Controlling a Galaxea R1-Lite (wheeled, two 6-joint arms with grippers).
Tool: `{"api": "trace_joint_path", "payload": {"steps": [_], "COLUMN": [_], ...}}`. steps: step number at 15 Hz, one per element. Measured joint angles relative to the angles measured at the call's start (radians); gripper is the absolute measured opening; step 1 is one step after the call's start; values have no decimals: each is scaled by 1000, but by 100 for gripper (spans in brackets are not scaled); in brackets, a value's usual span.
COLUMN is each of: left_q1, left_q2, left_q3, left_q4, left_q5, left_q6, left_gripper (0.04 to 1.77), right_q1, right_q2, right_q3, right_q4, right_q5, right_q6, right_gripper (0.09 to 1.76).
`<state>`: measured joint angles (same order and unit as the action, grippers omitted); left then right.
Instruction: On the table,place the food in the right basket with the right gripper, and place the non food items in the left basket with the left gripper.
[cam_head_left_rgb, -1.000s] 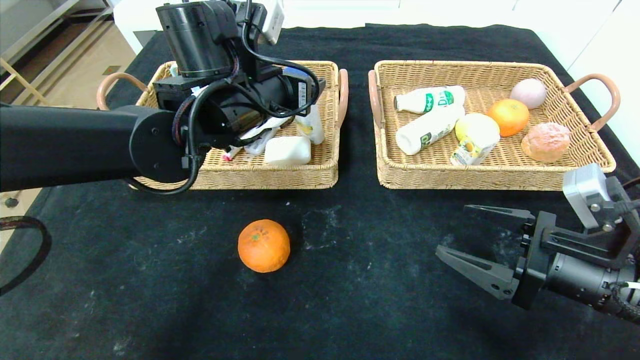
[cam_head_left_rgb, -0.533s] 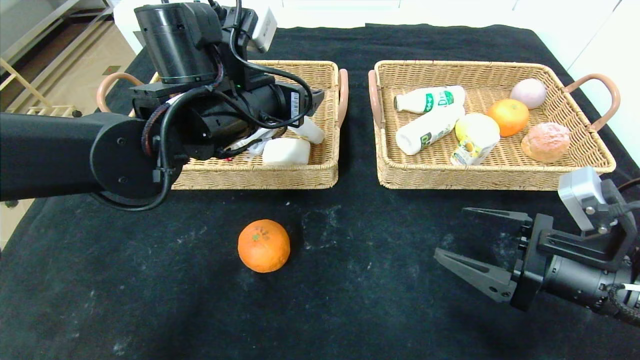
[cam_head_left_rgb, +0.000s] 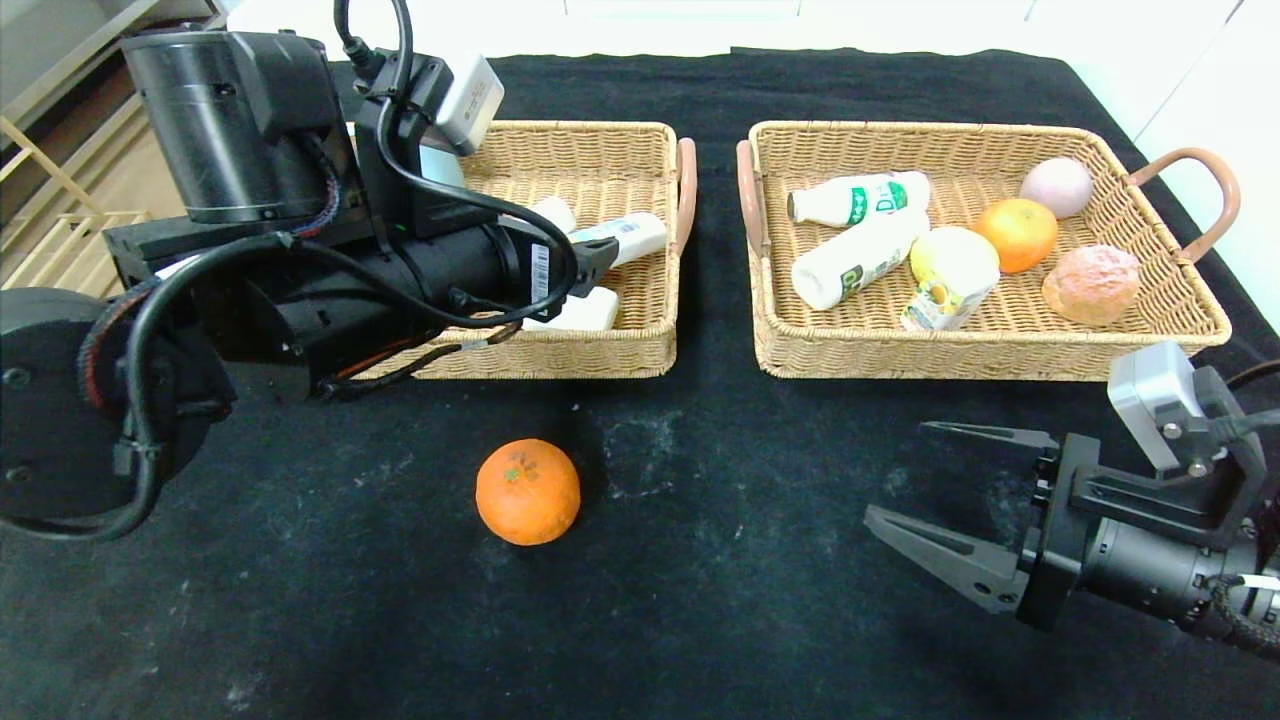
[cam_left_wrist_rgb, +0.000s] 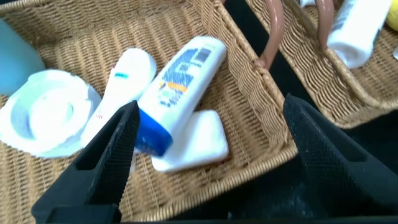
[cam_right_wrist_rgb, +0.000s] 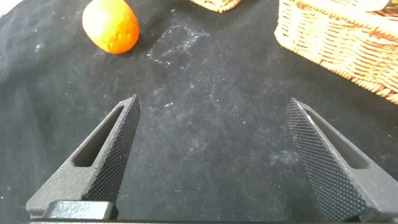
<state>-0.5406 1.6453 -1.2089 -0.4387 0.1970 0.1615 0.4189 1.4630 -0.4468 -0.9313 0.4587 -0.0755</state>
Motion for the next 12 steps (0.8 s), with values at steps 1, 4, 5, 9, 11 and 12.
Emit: {"api": "trace_joint_path", "payload": {"steps": [1, 4, 5, 9, 11, 12], "left_q1": [-11, -51, -62, -90, -102, -106], "left_q2": [-22, -83, -101, -150, -161, -166], "left_q3": [28, 99, 110, 120, 112, 107], "left_q4": [4, 48, 88, 277, 349, 403], "left_q5": [12, 69, 83, 130, 134, 134], "left_q6": [1, 1, -3, -23, -51, -68], "left_gripper": [167, 169, 169, 170, 170, 170], "right_q1": [0, 3, 9, 16, 23, 25], "right_q2": [-1, 0, -1, -1, -5, -7], "right_q3": [1, 3, 4, 7, 11, 13], "right_q4": [0, 0, 0, 0, 0, -1], "right_q5": [0, 0, 0, 0, -2, -3], "right_q6": [1, 0, 0, -2, -7, -8], "right_gripper": [171, 171, 171, 171, 171, 171]}}
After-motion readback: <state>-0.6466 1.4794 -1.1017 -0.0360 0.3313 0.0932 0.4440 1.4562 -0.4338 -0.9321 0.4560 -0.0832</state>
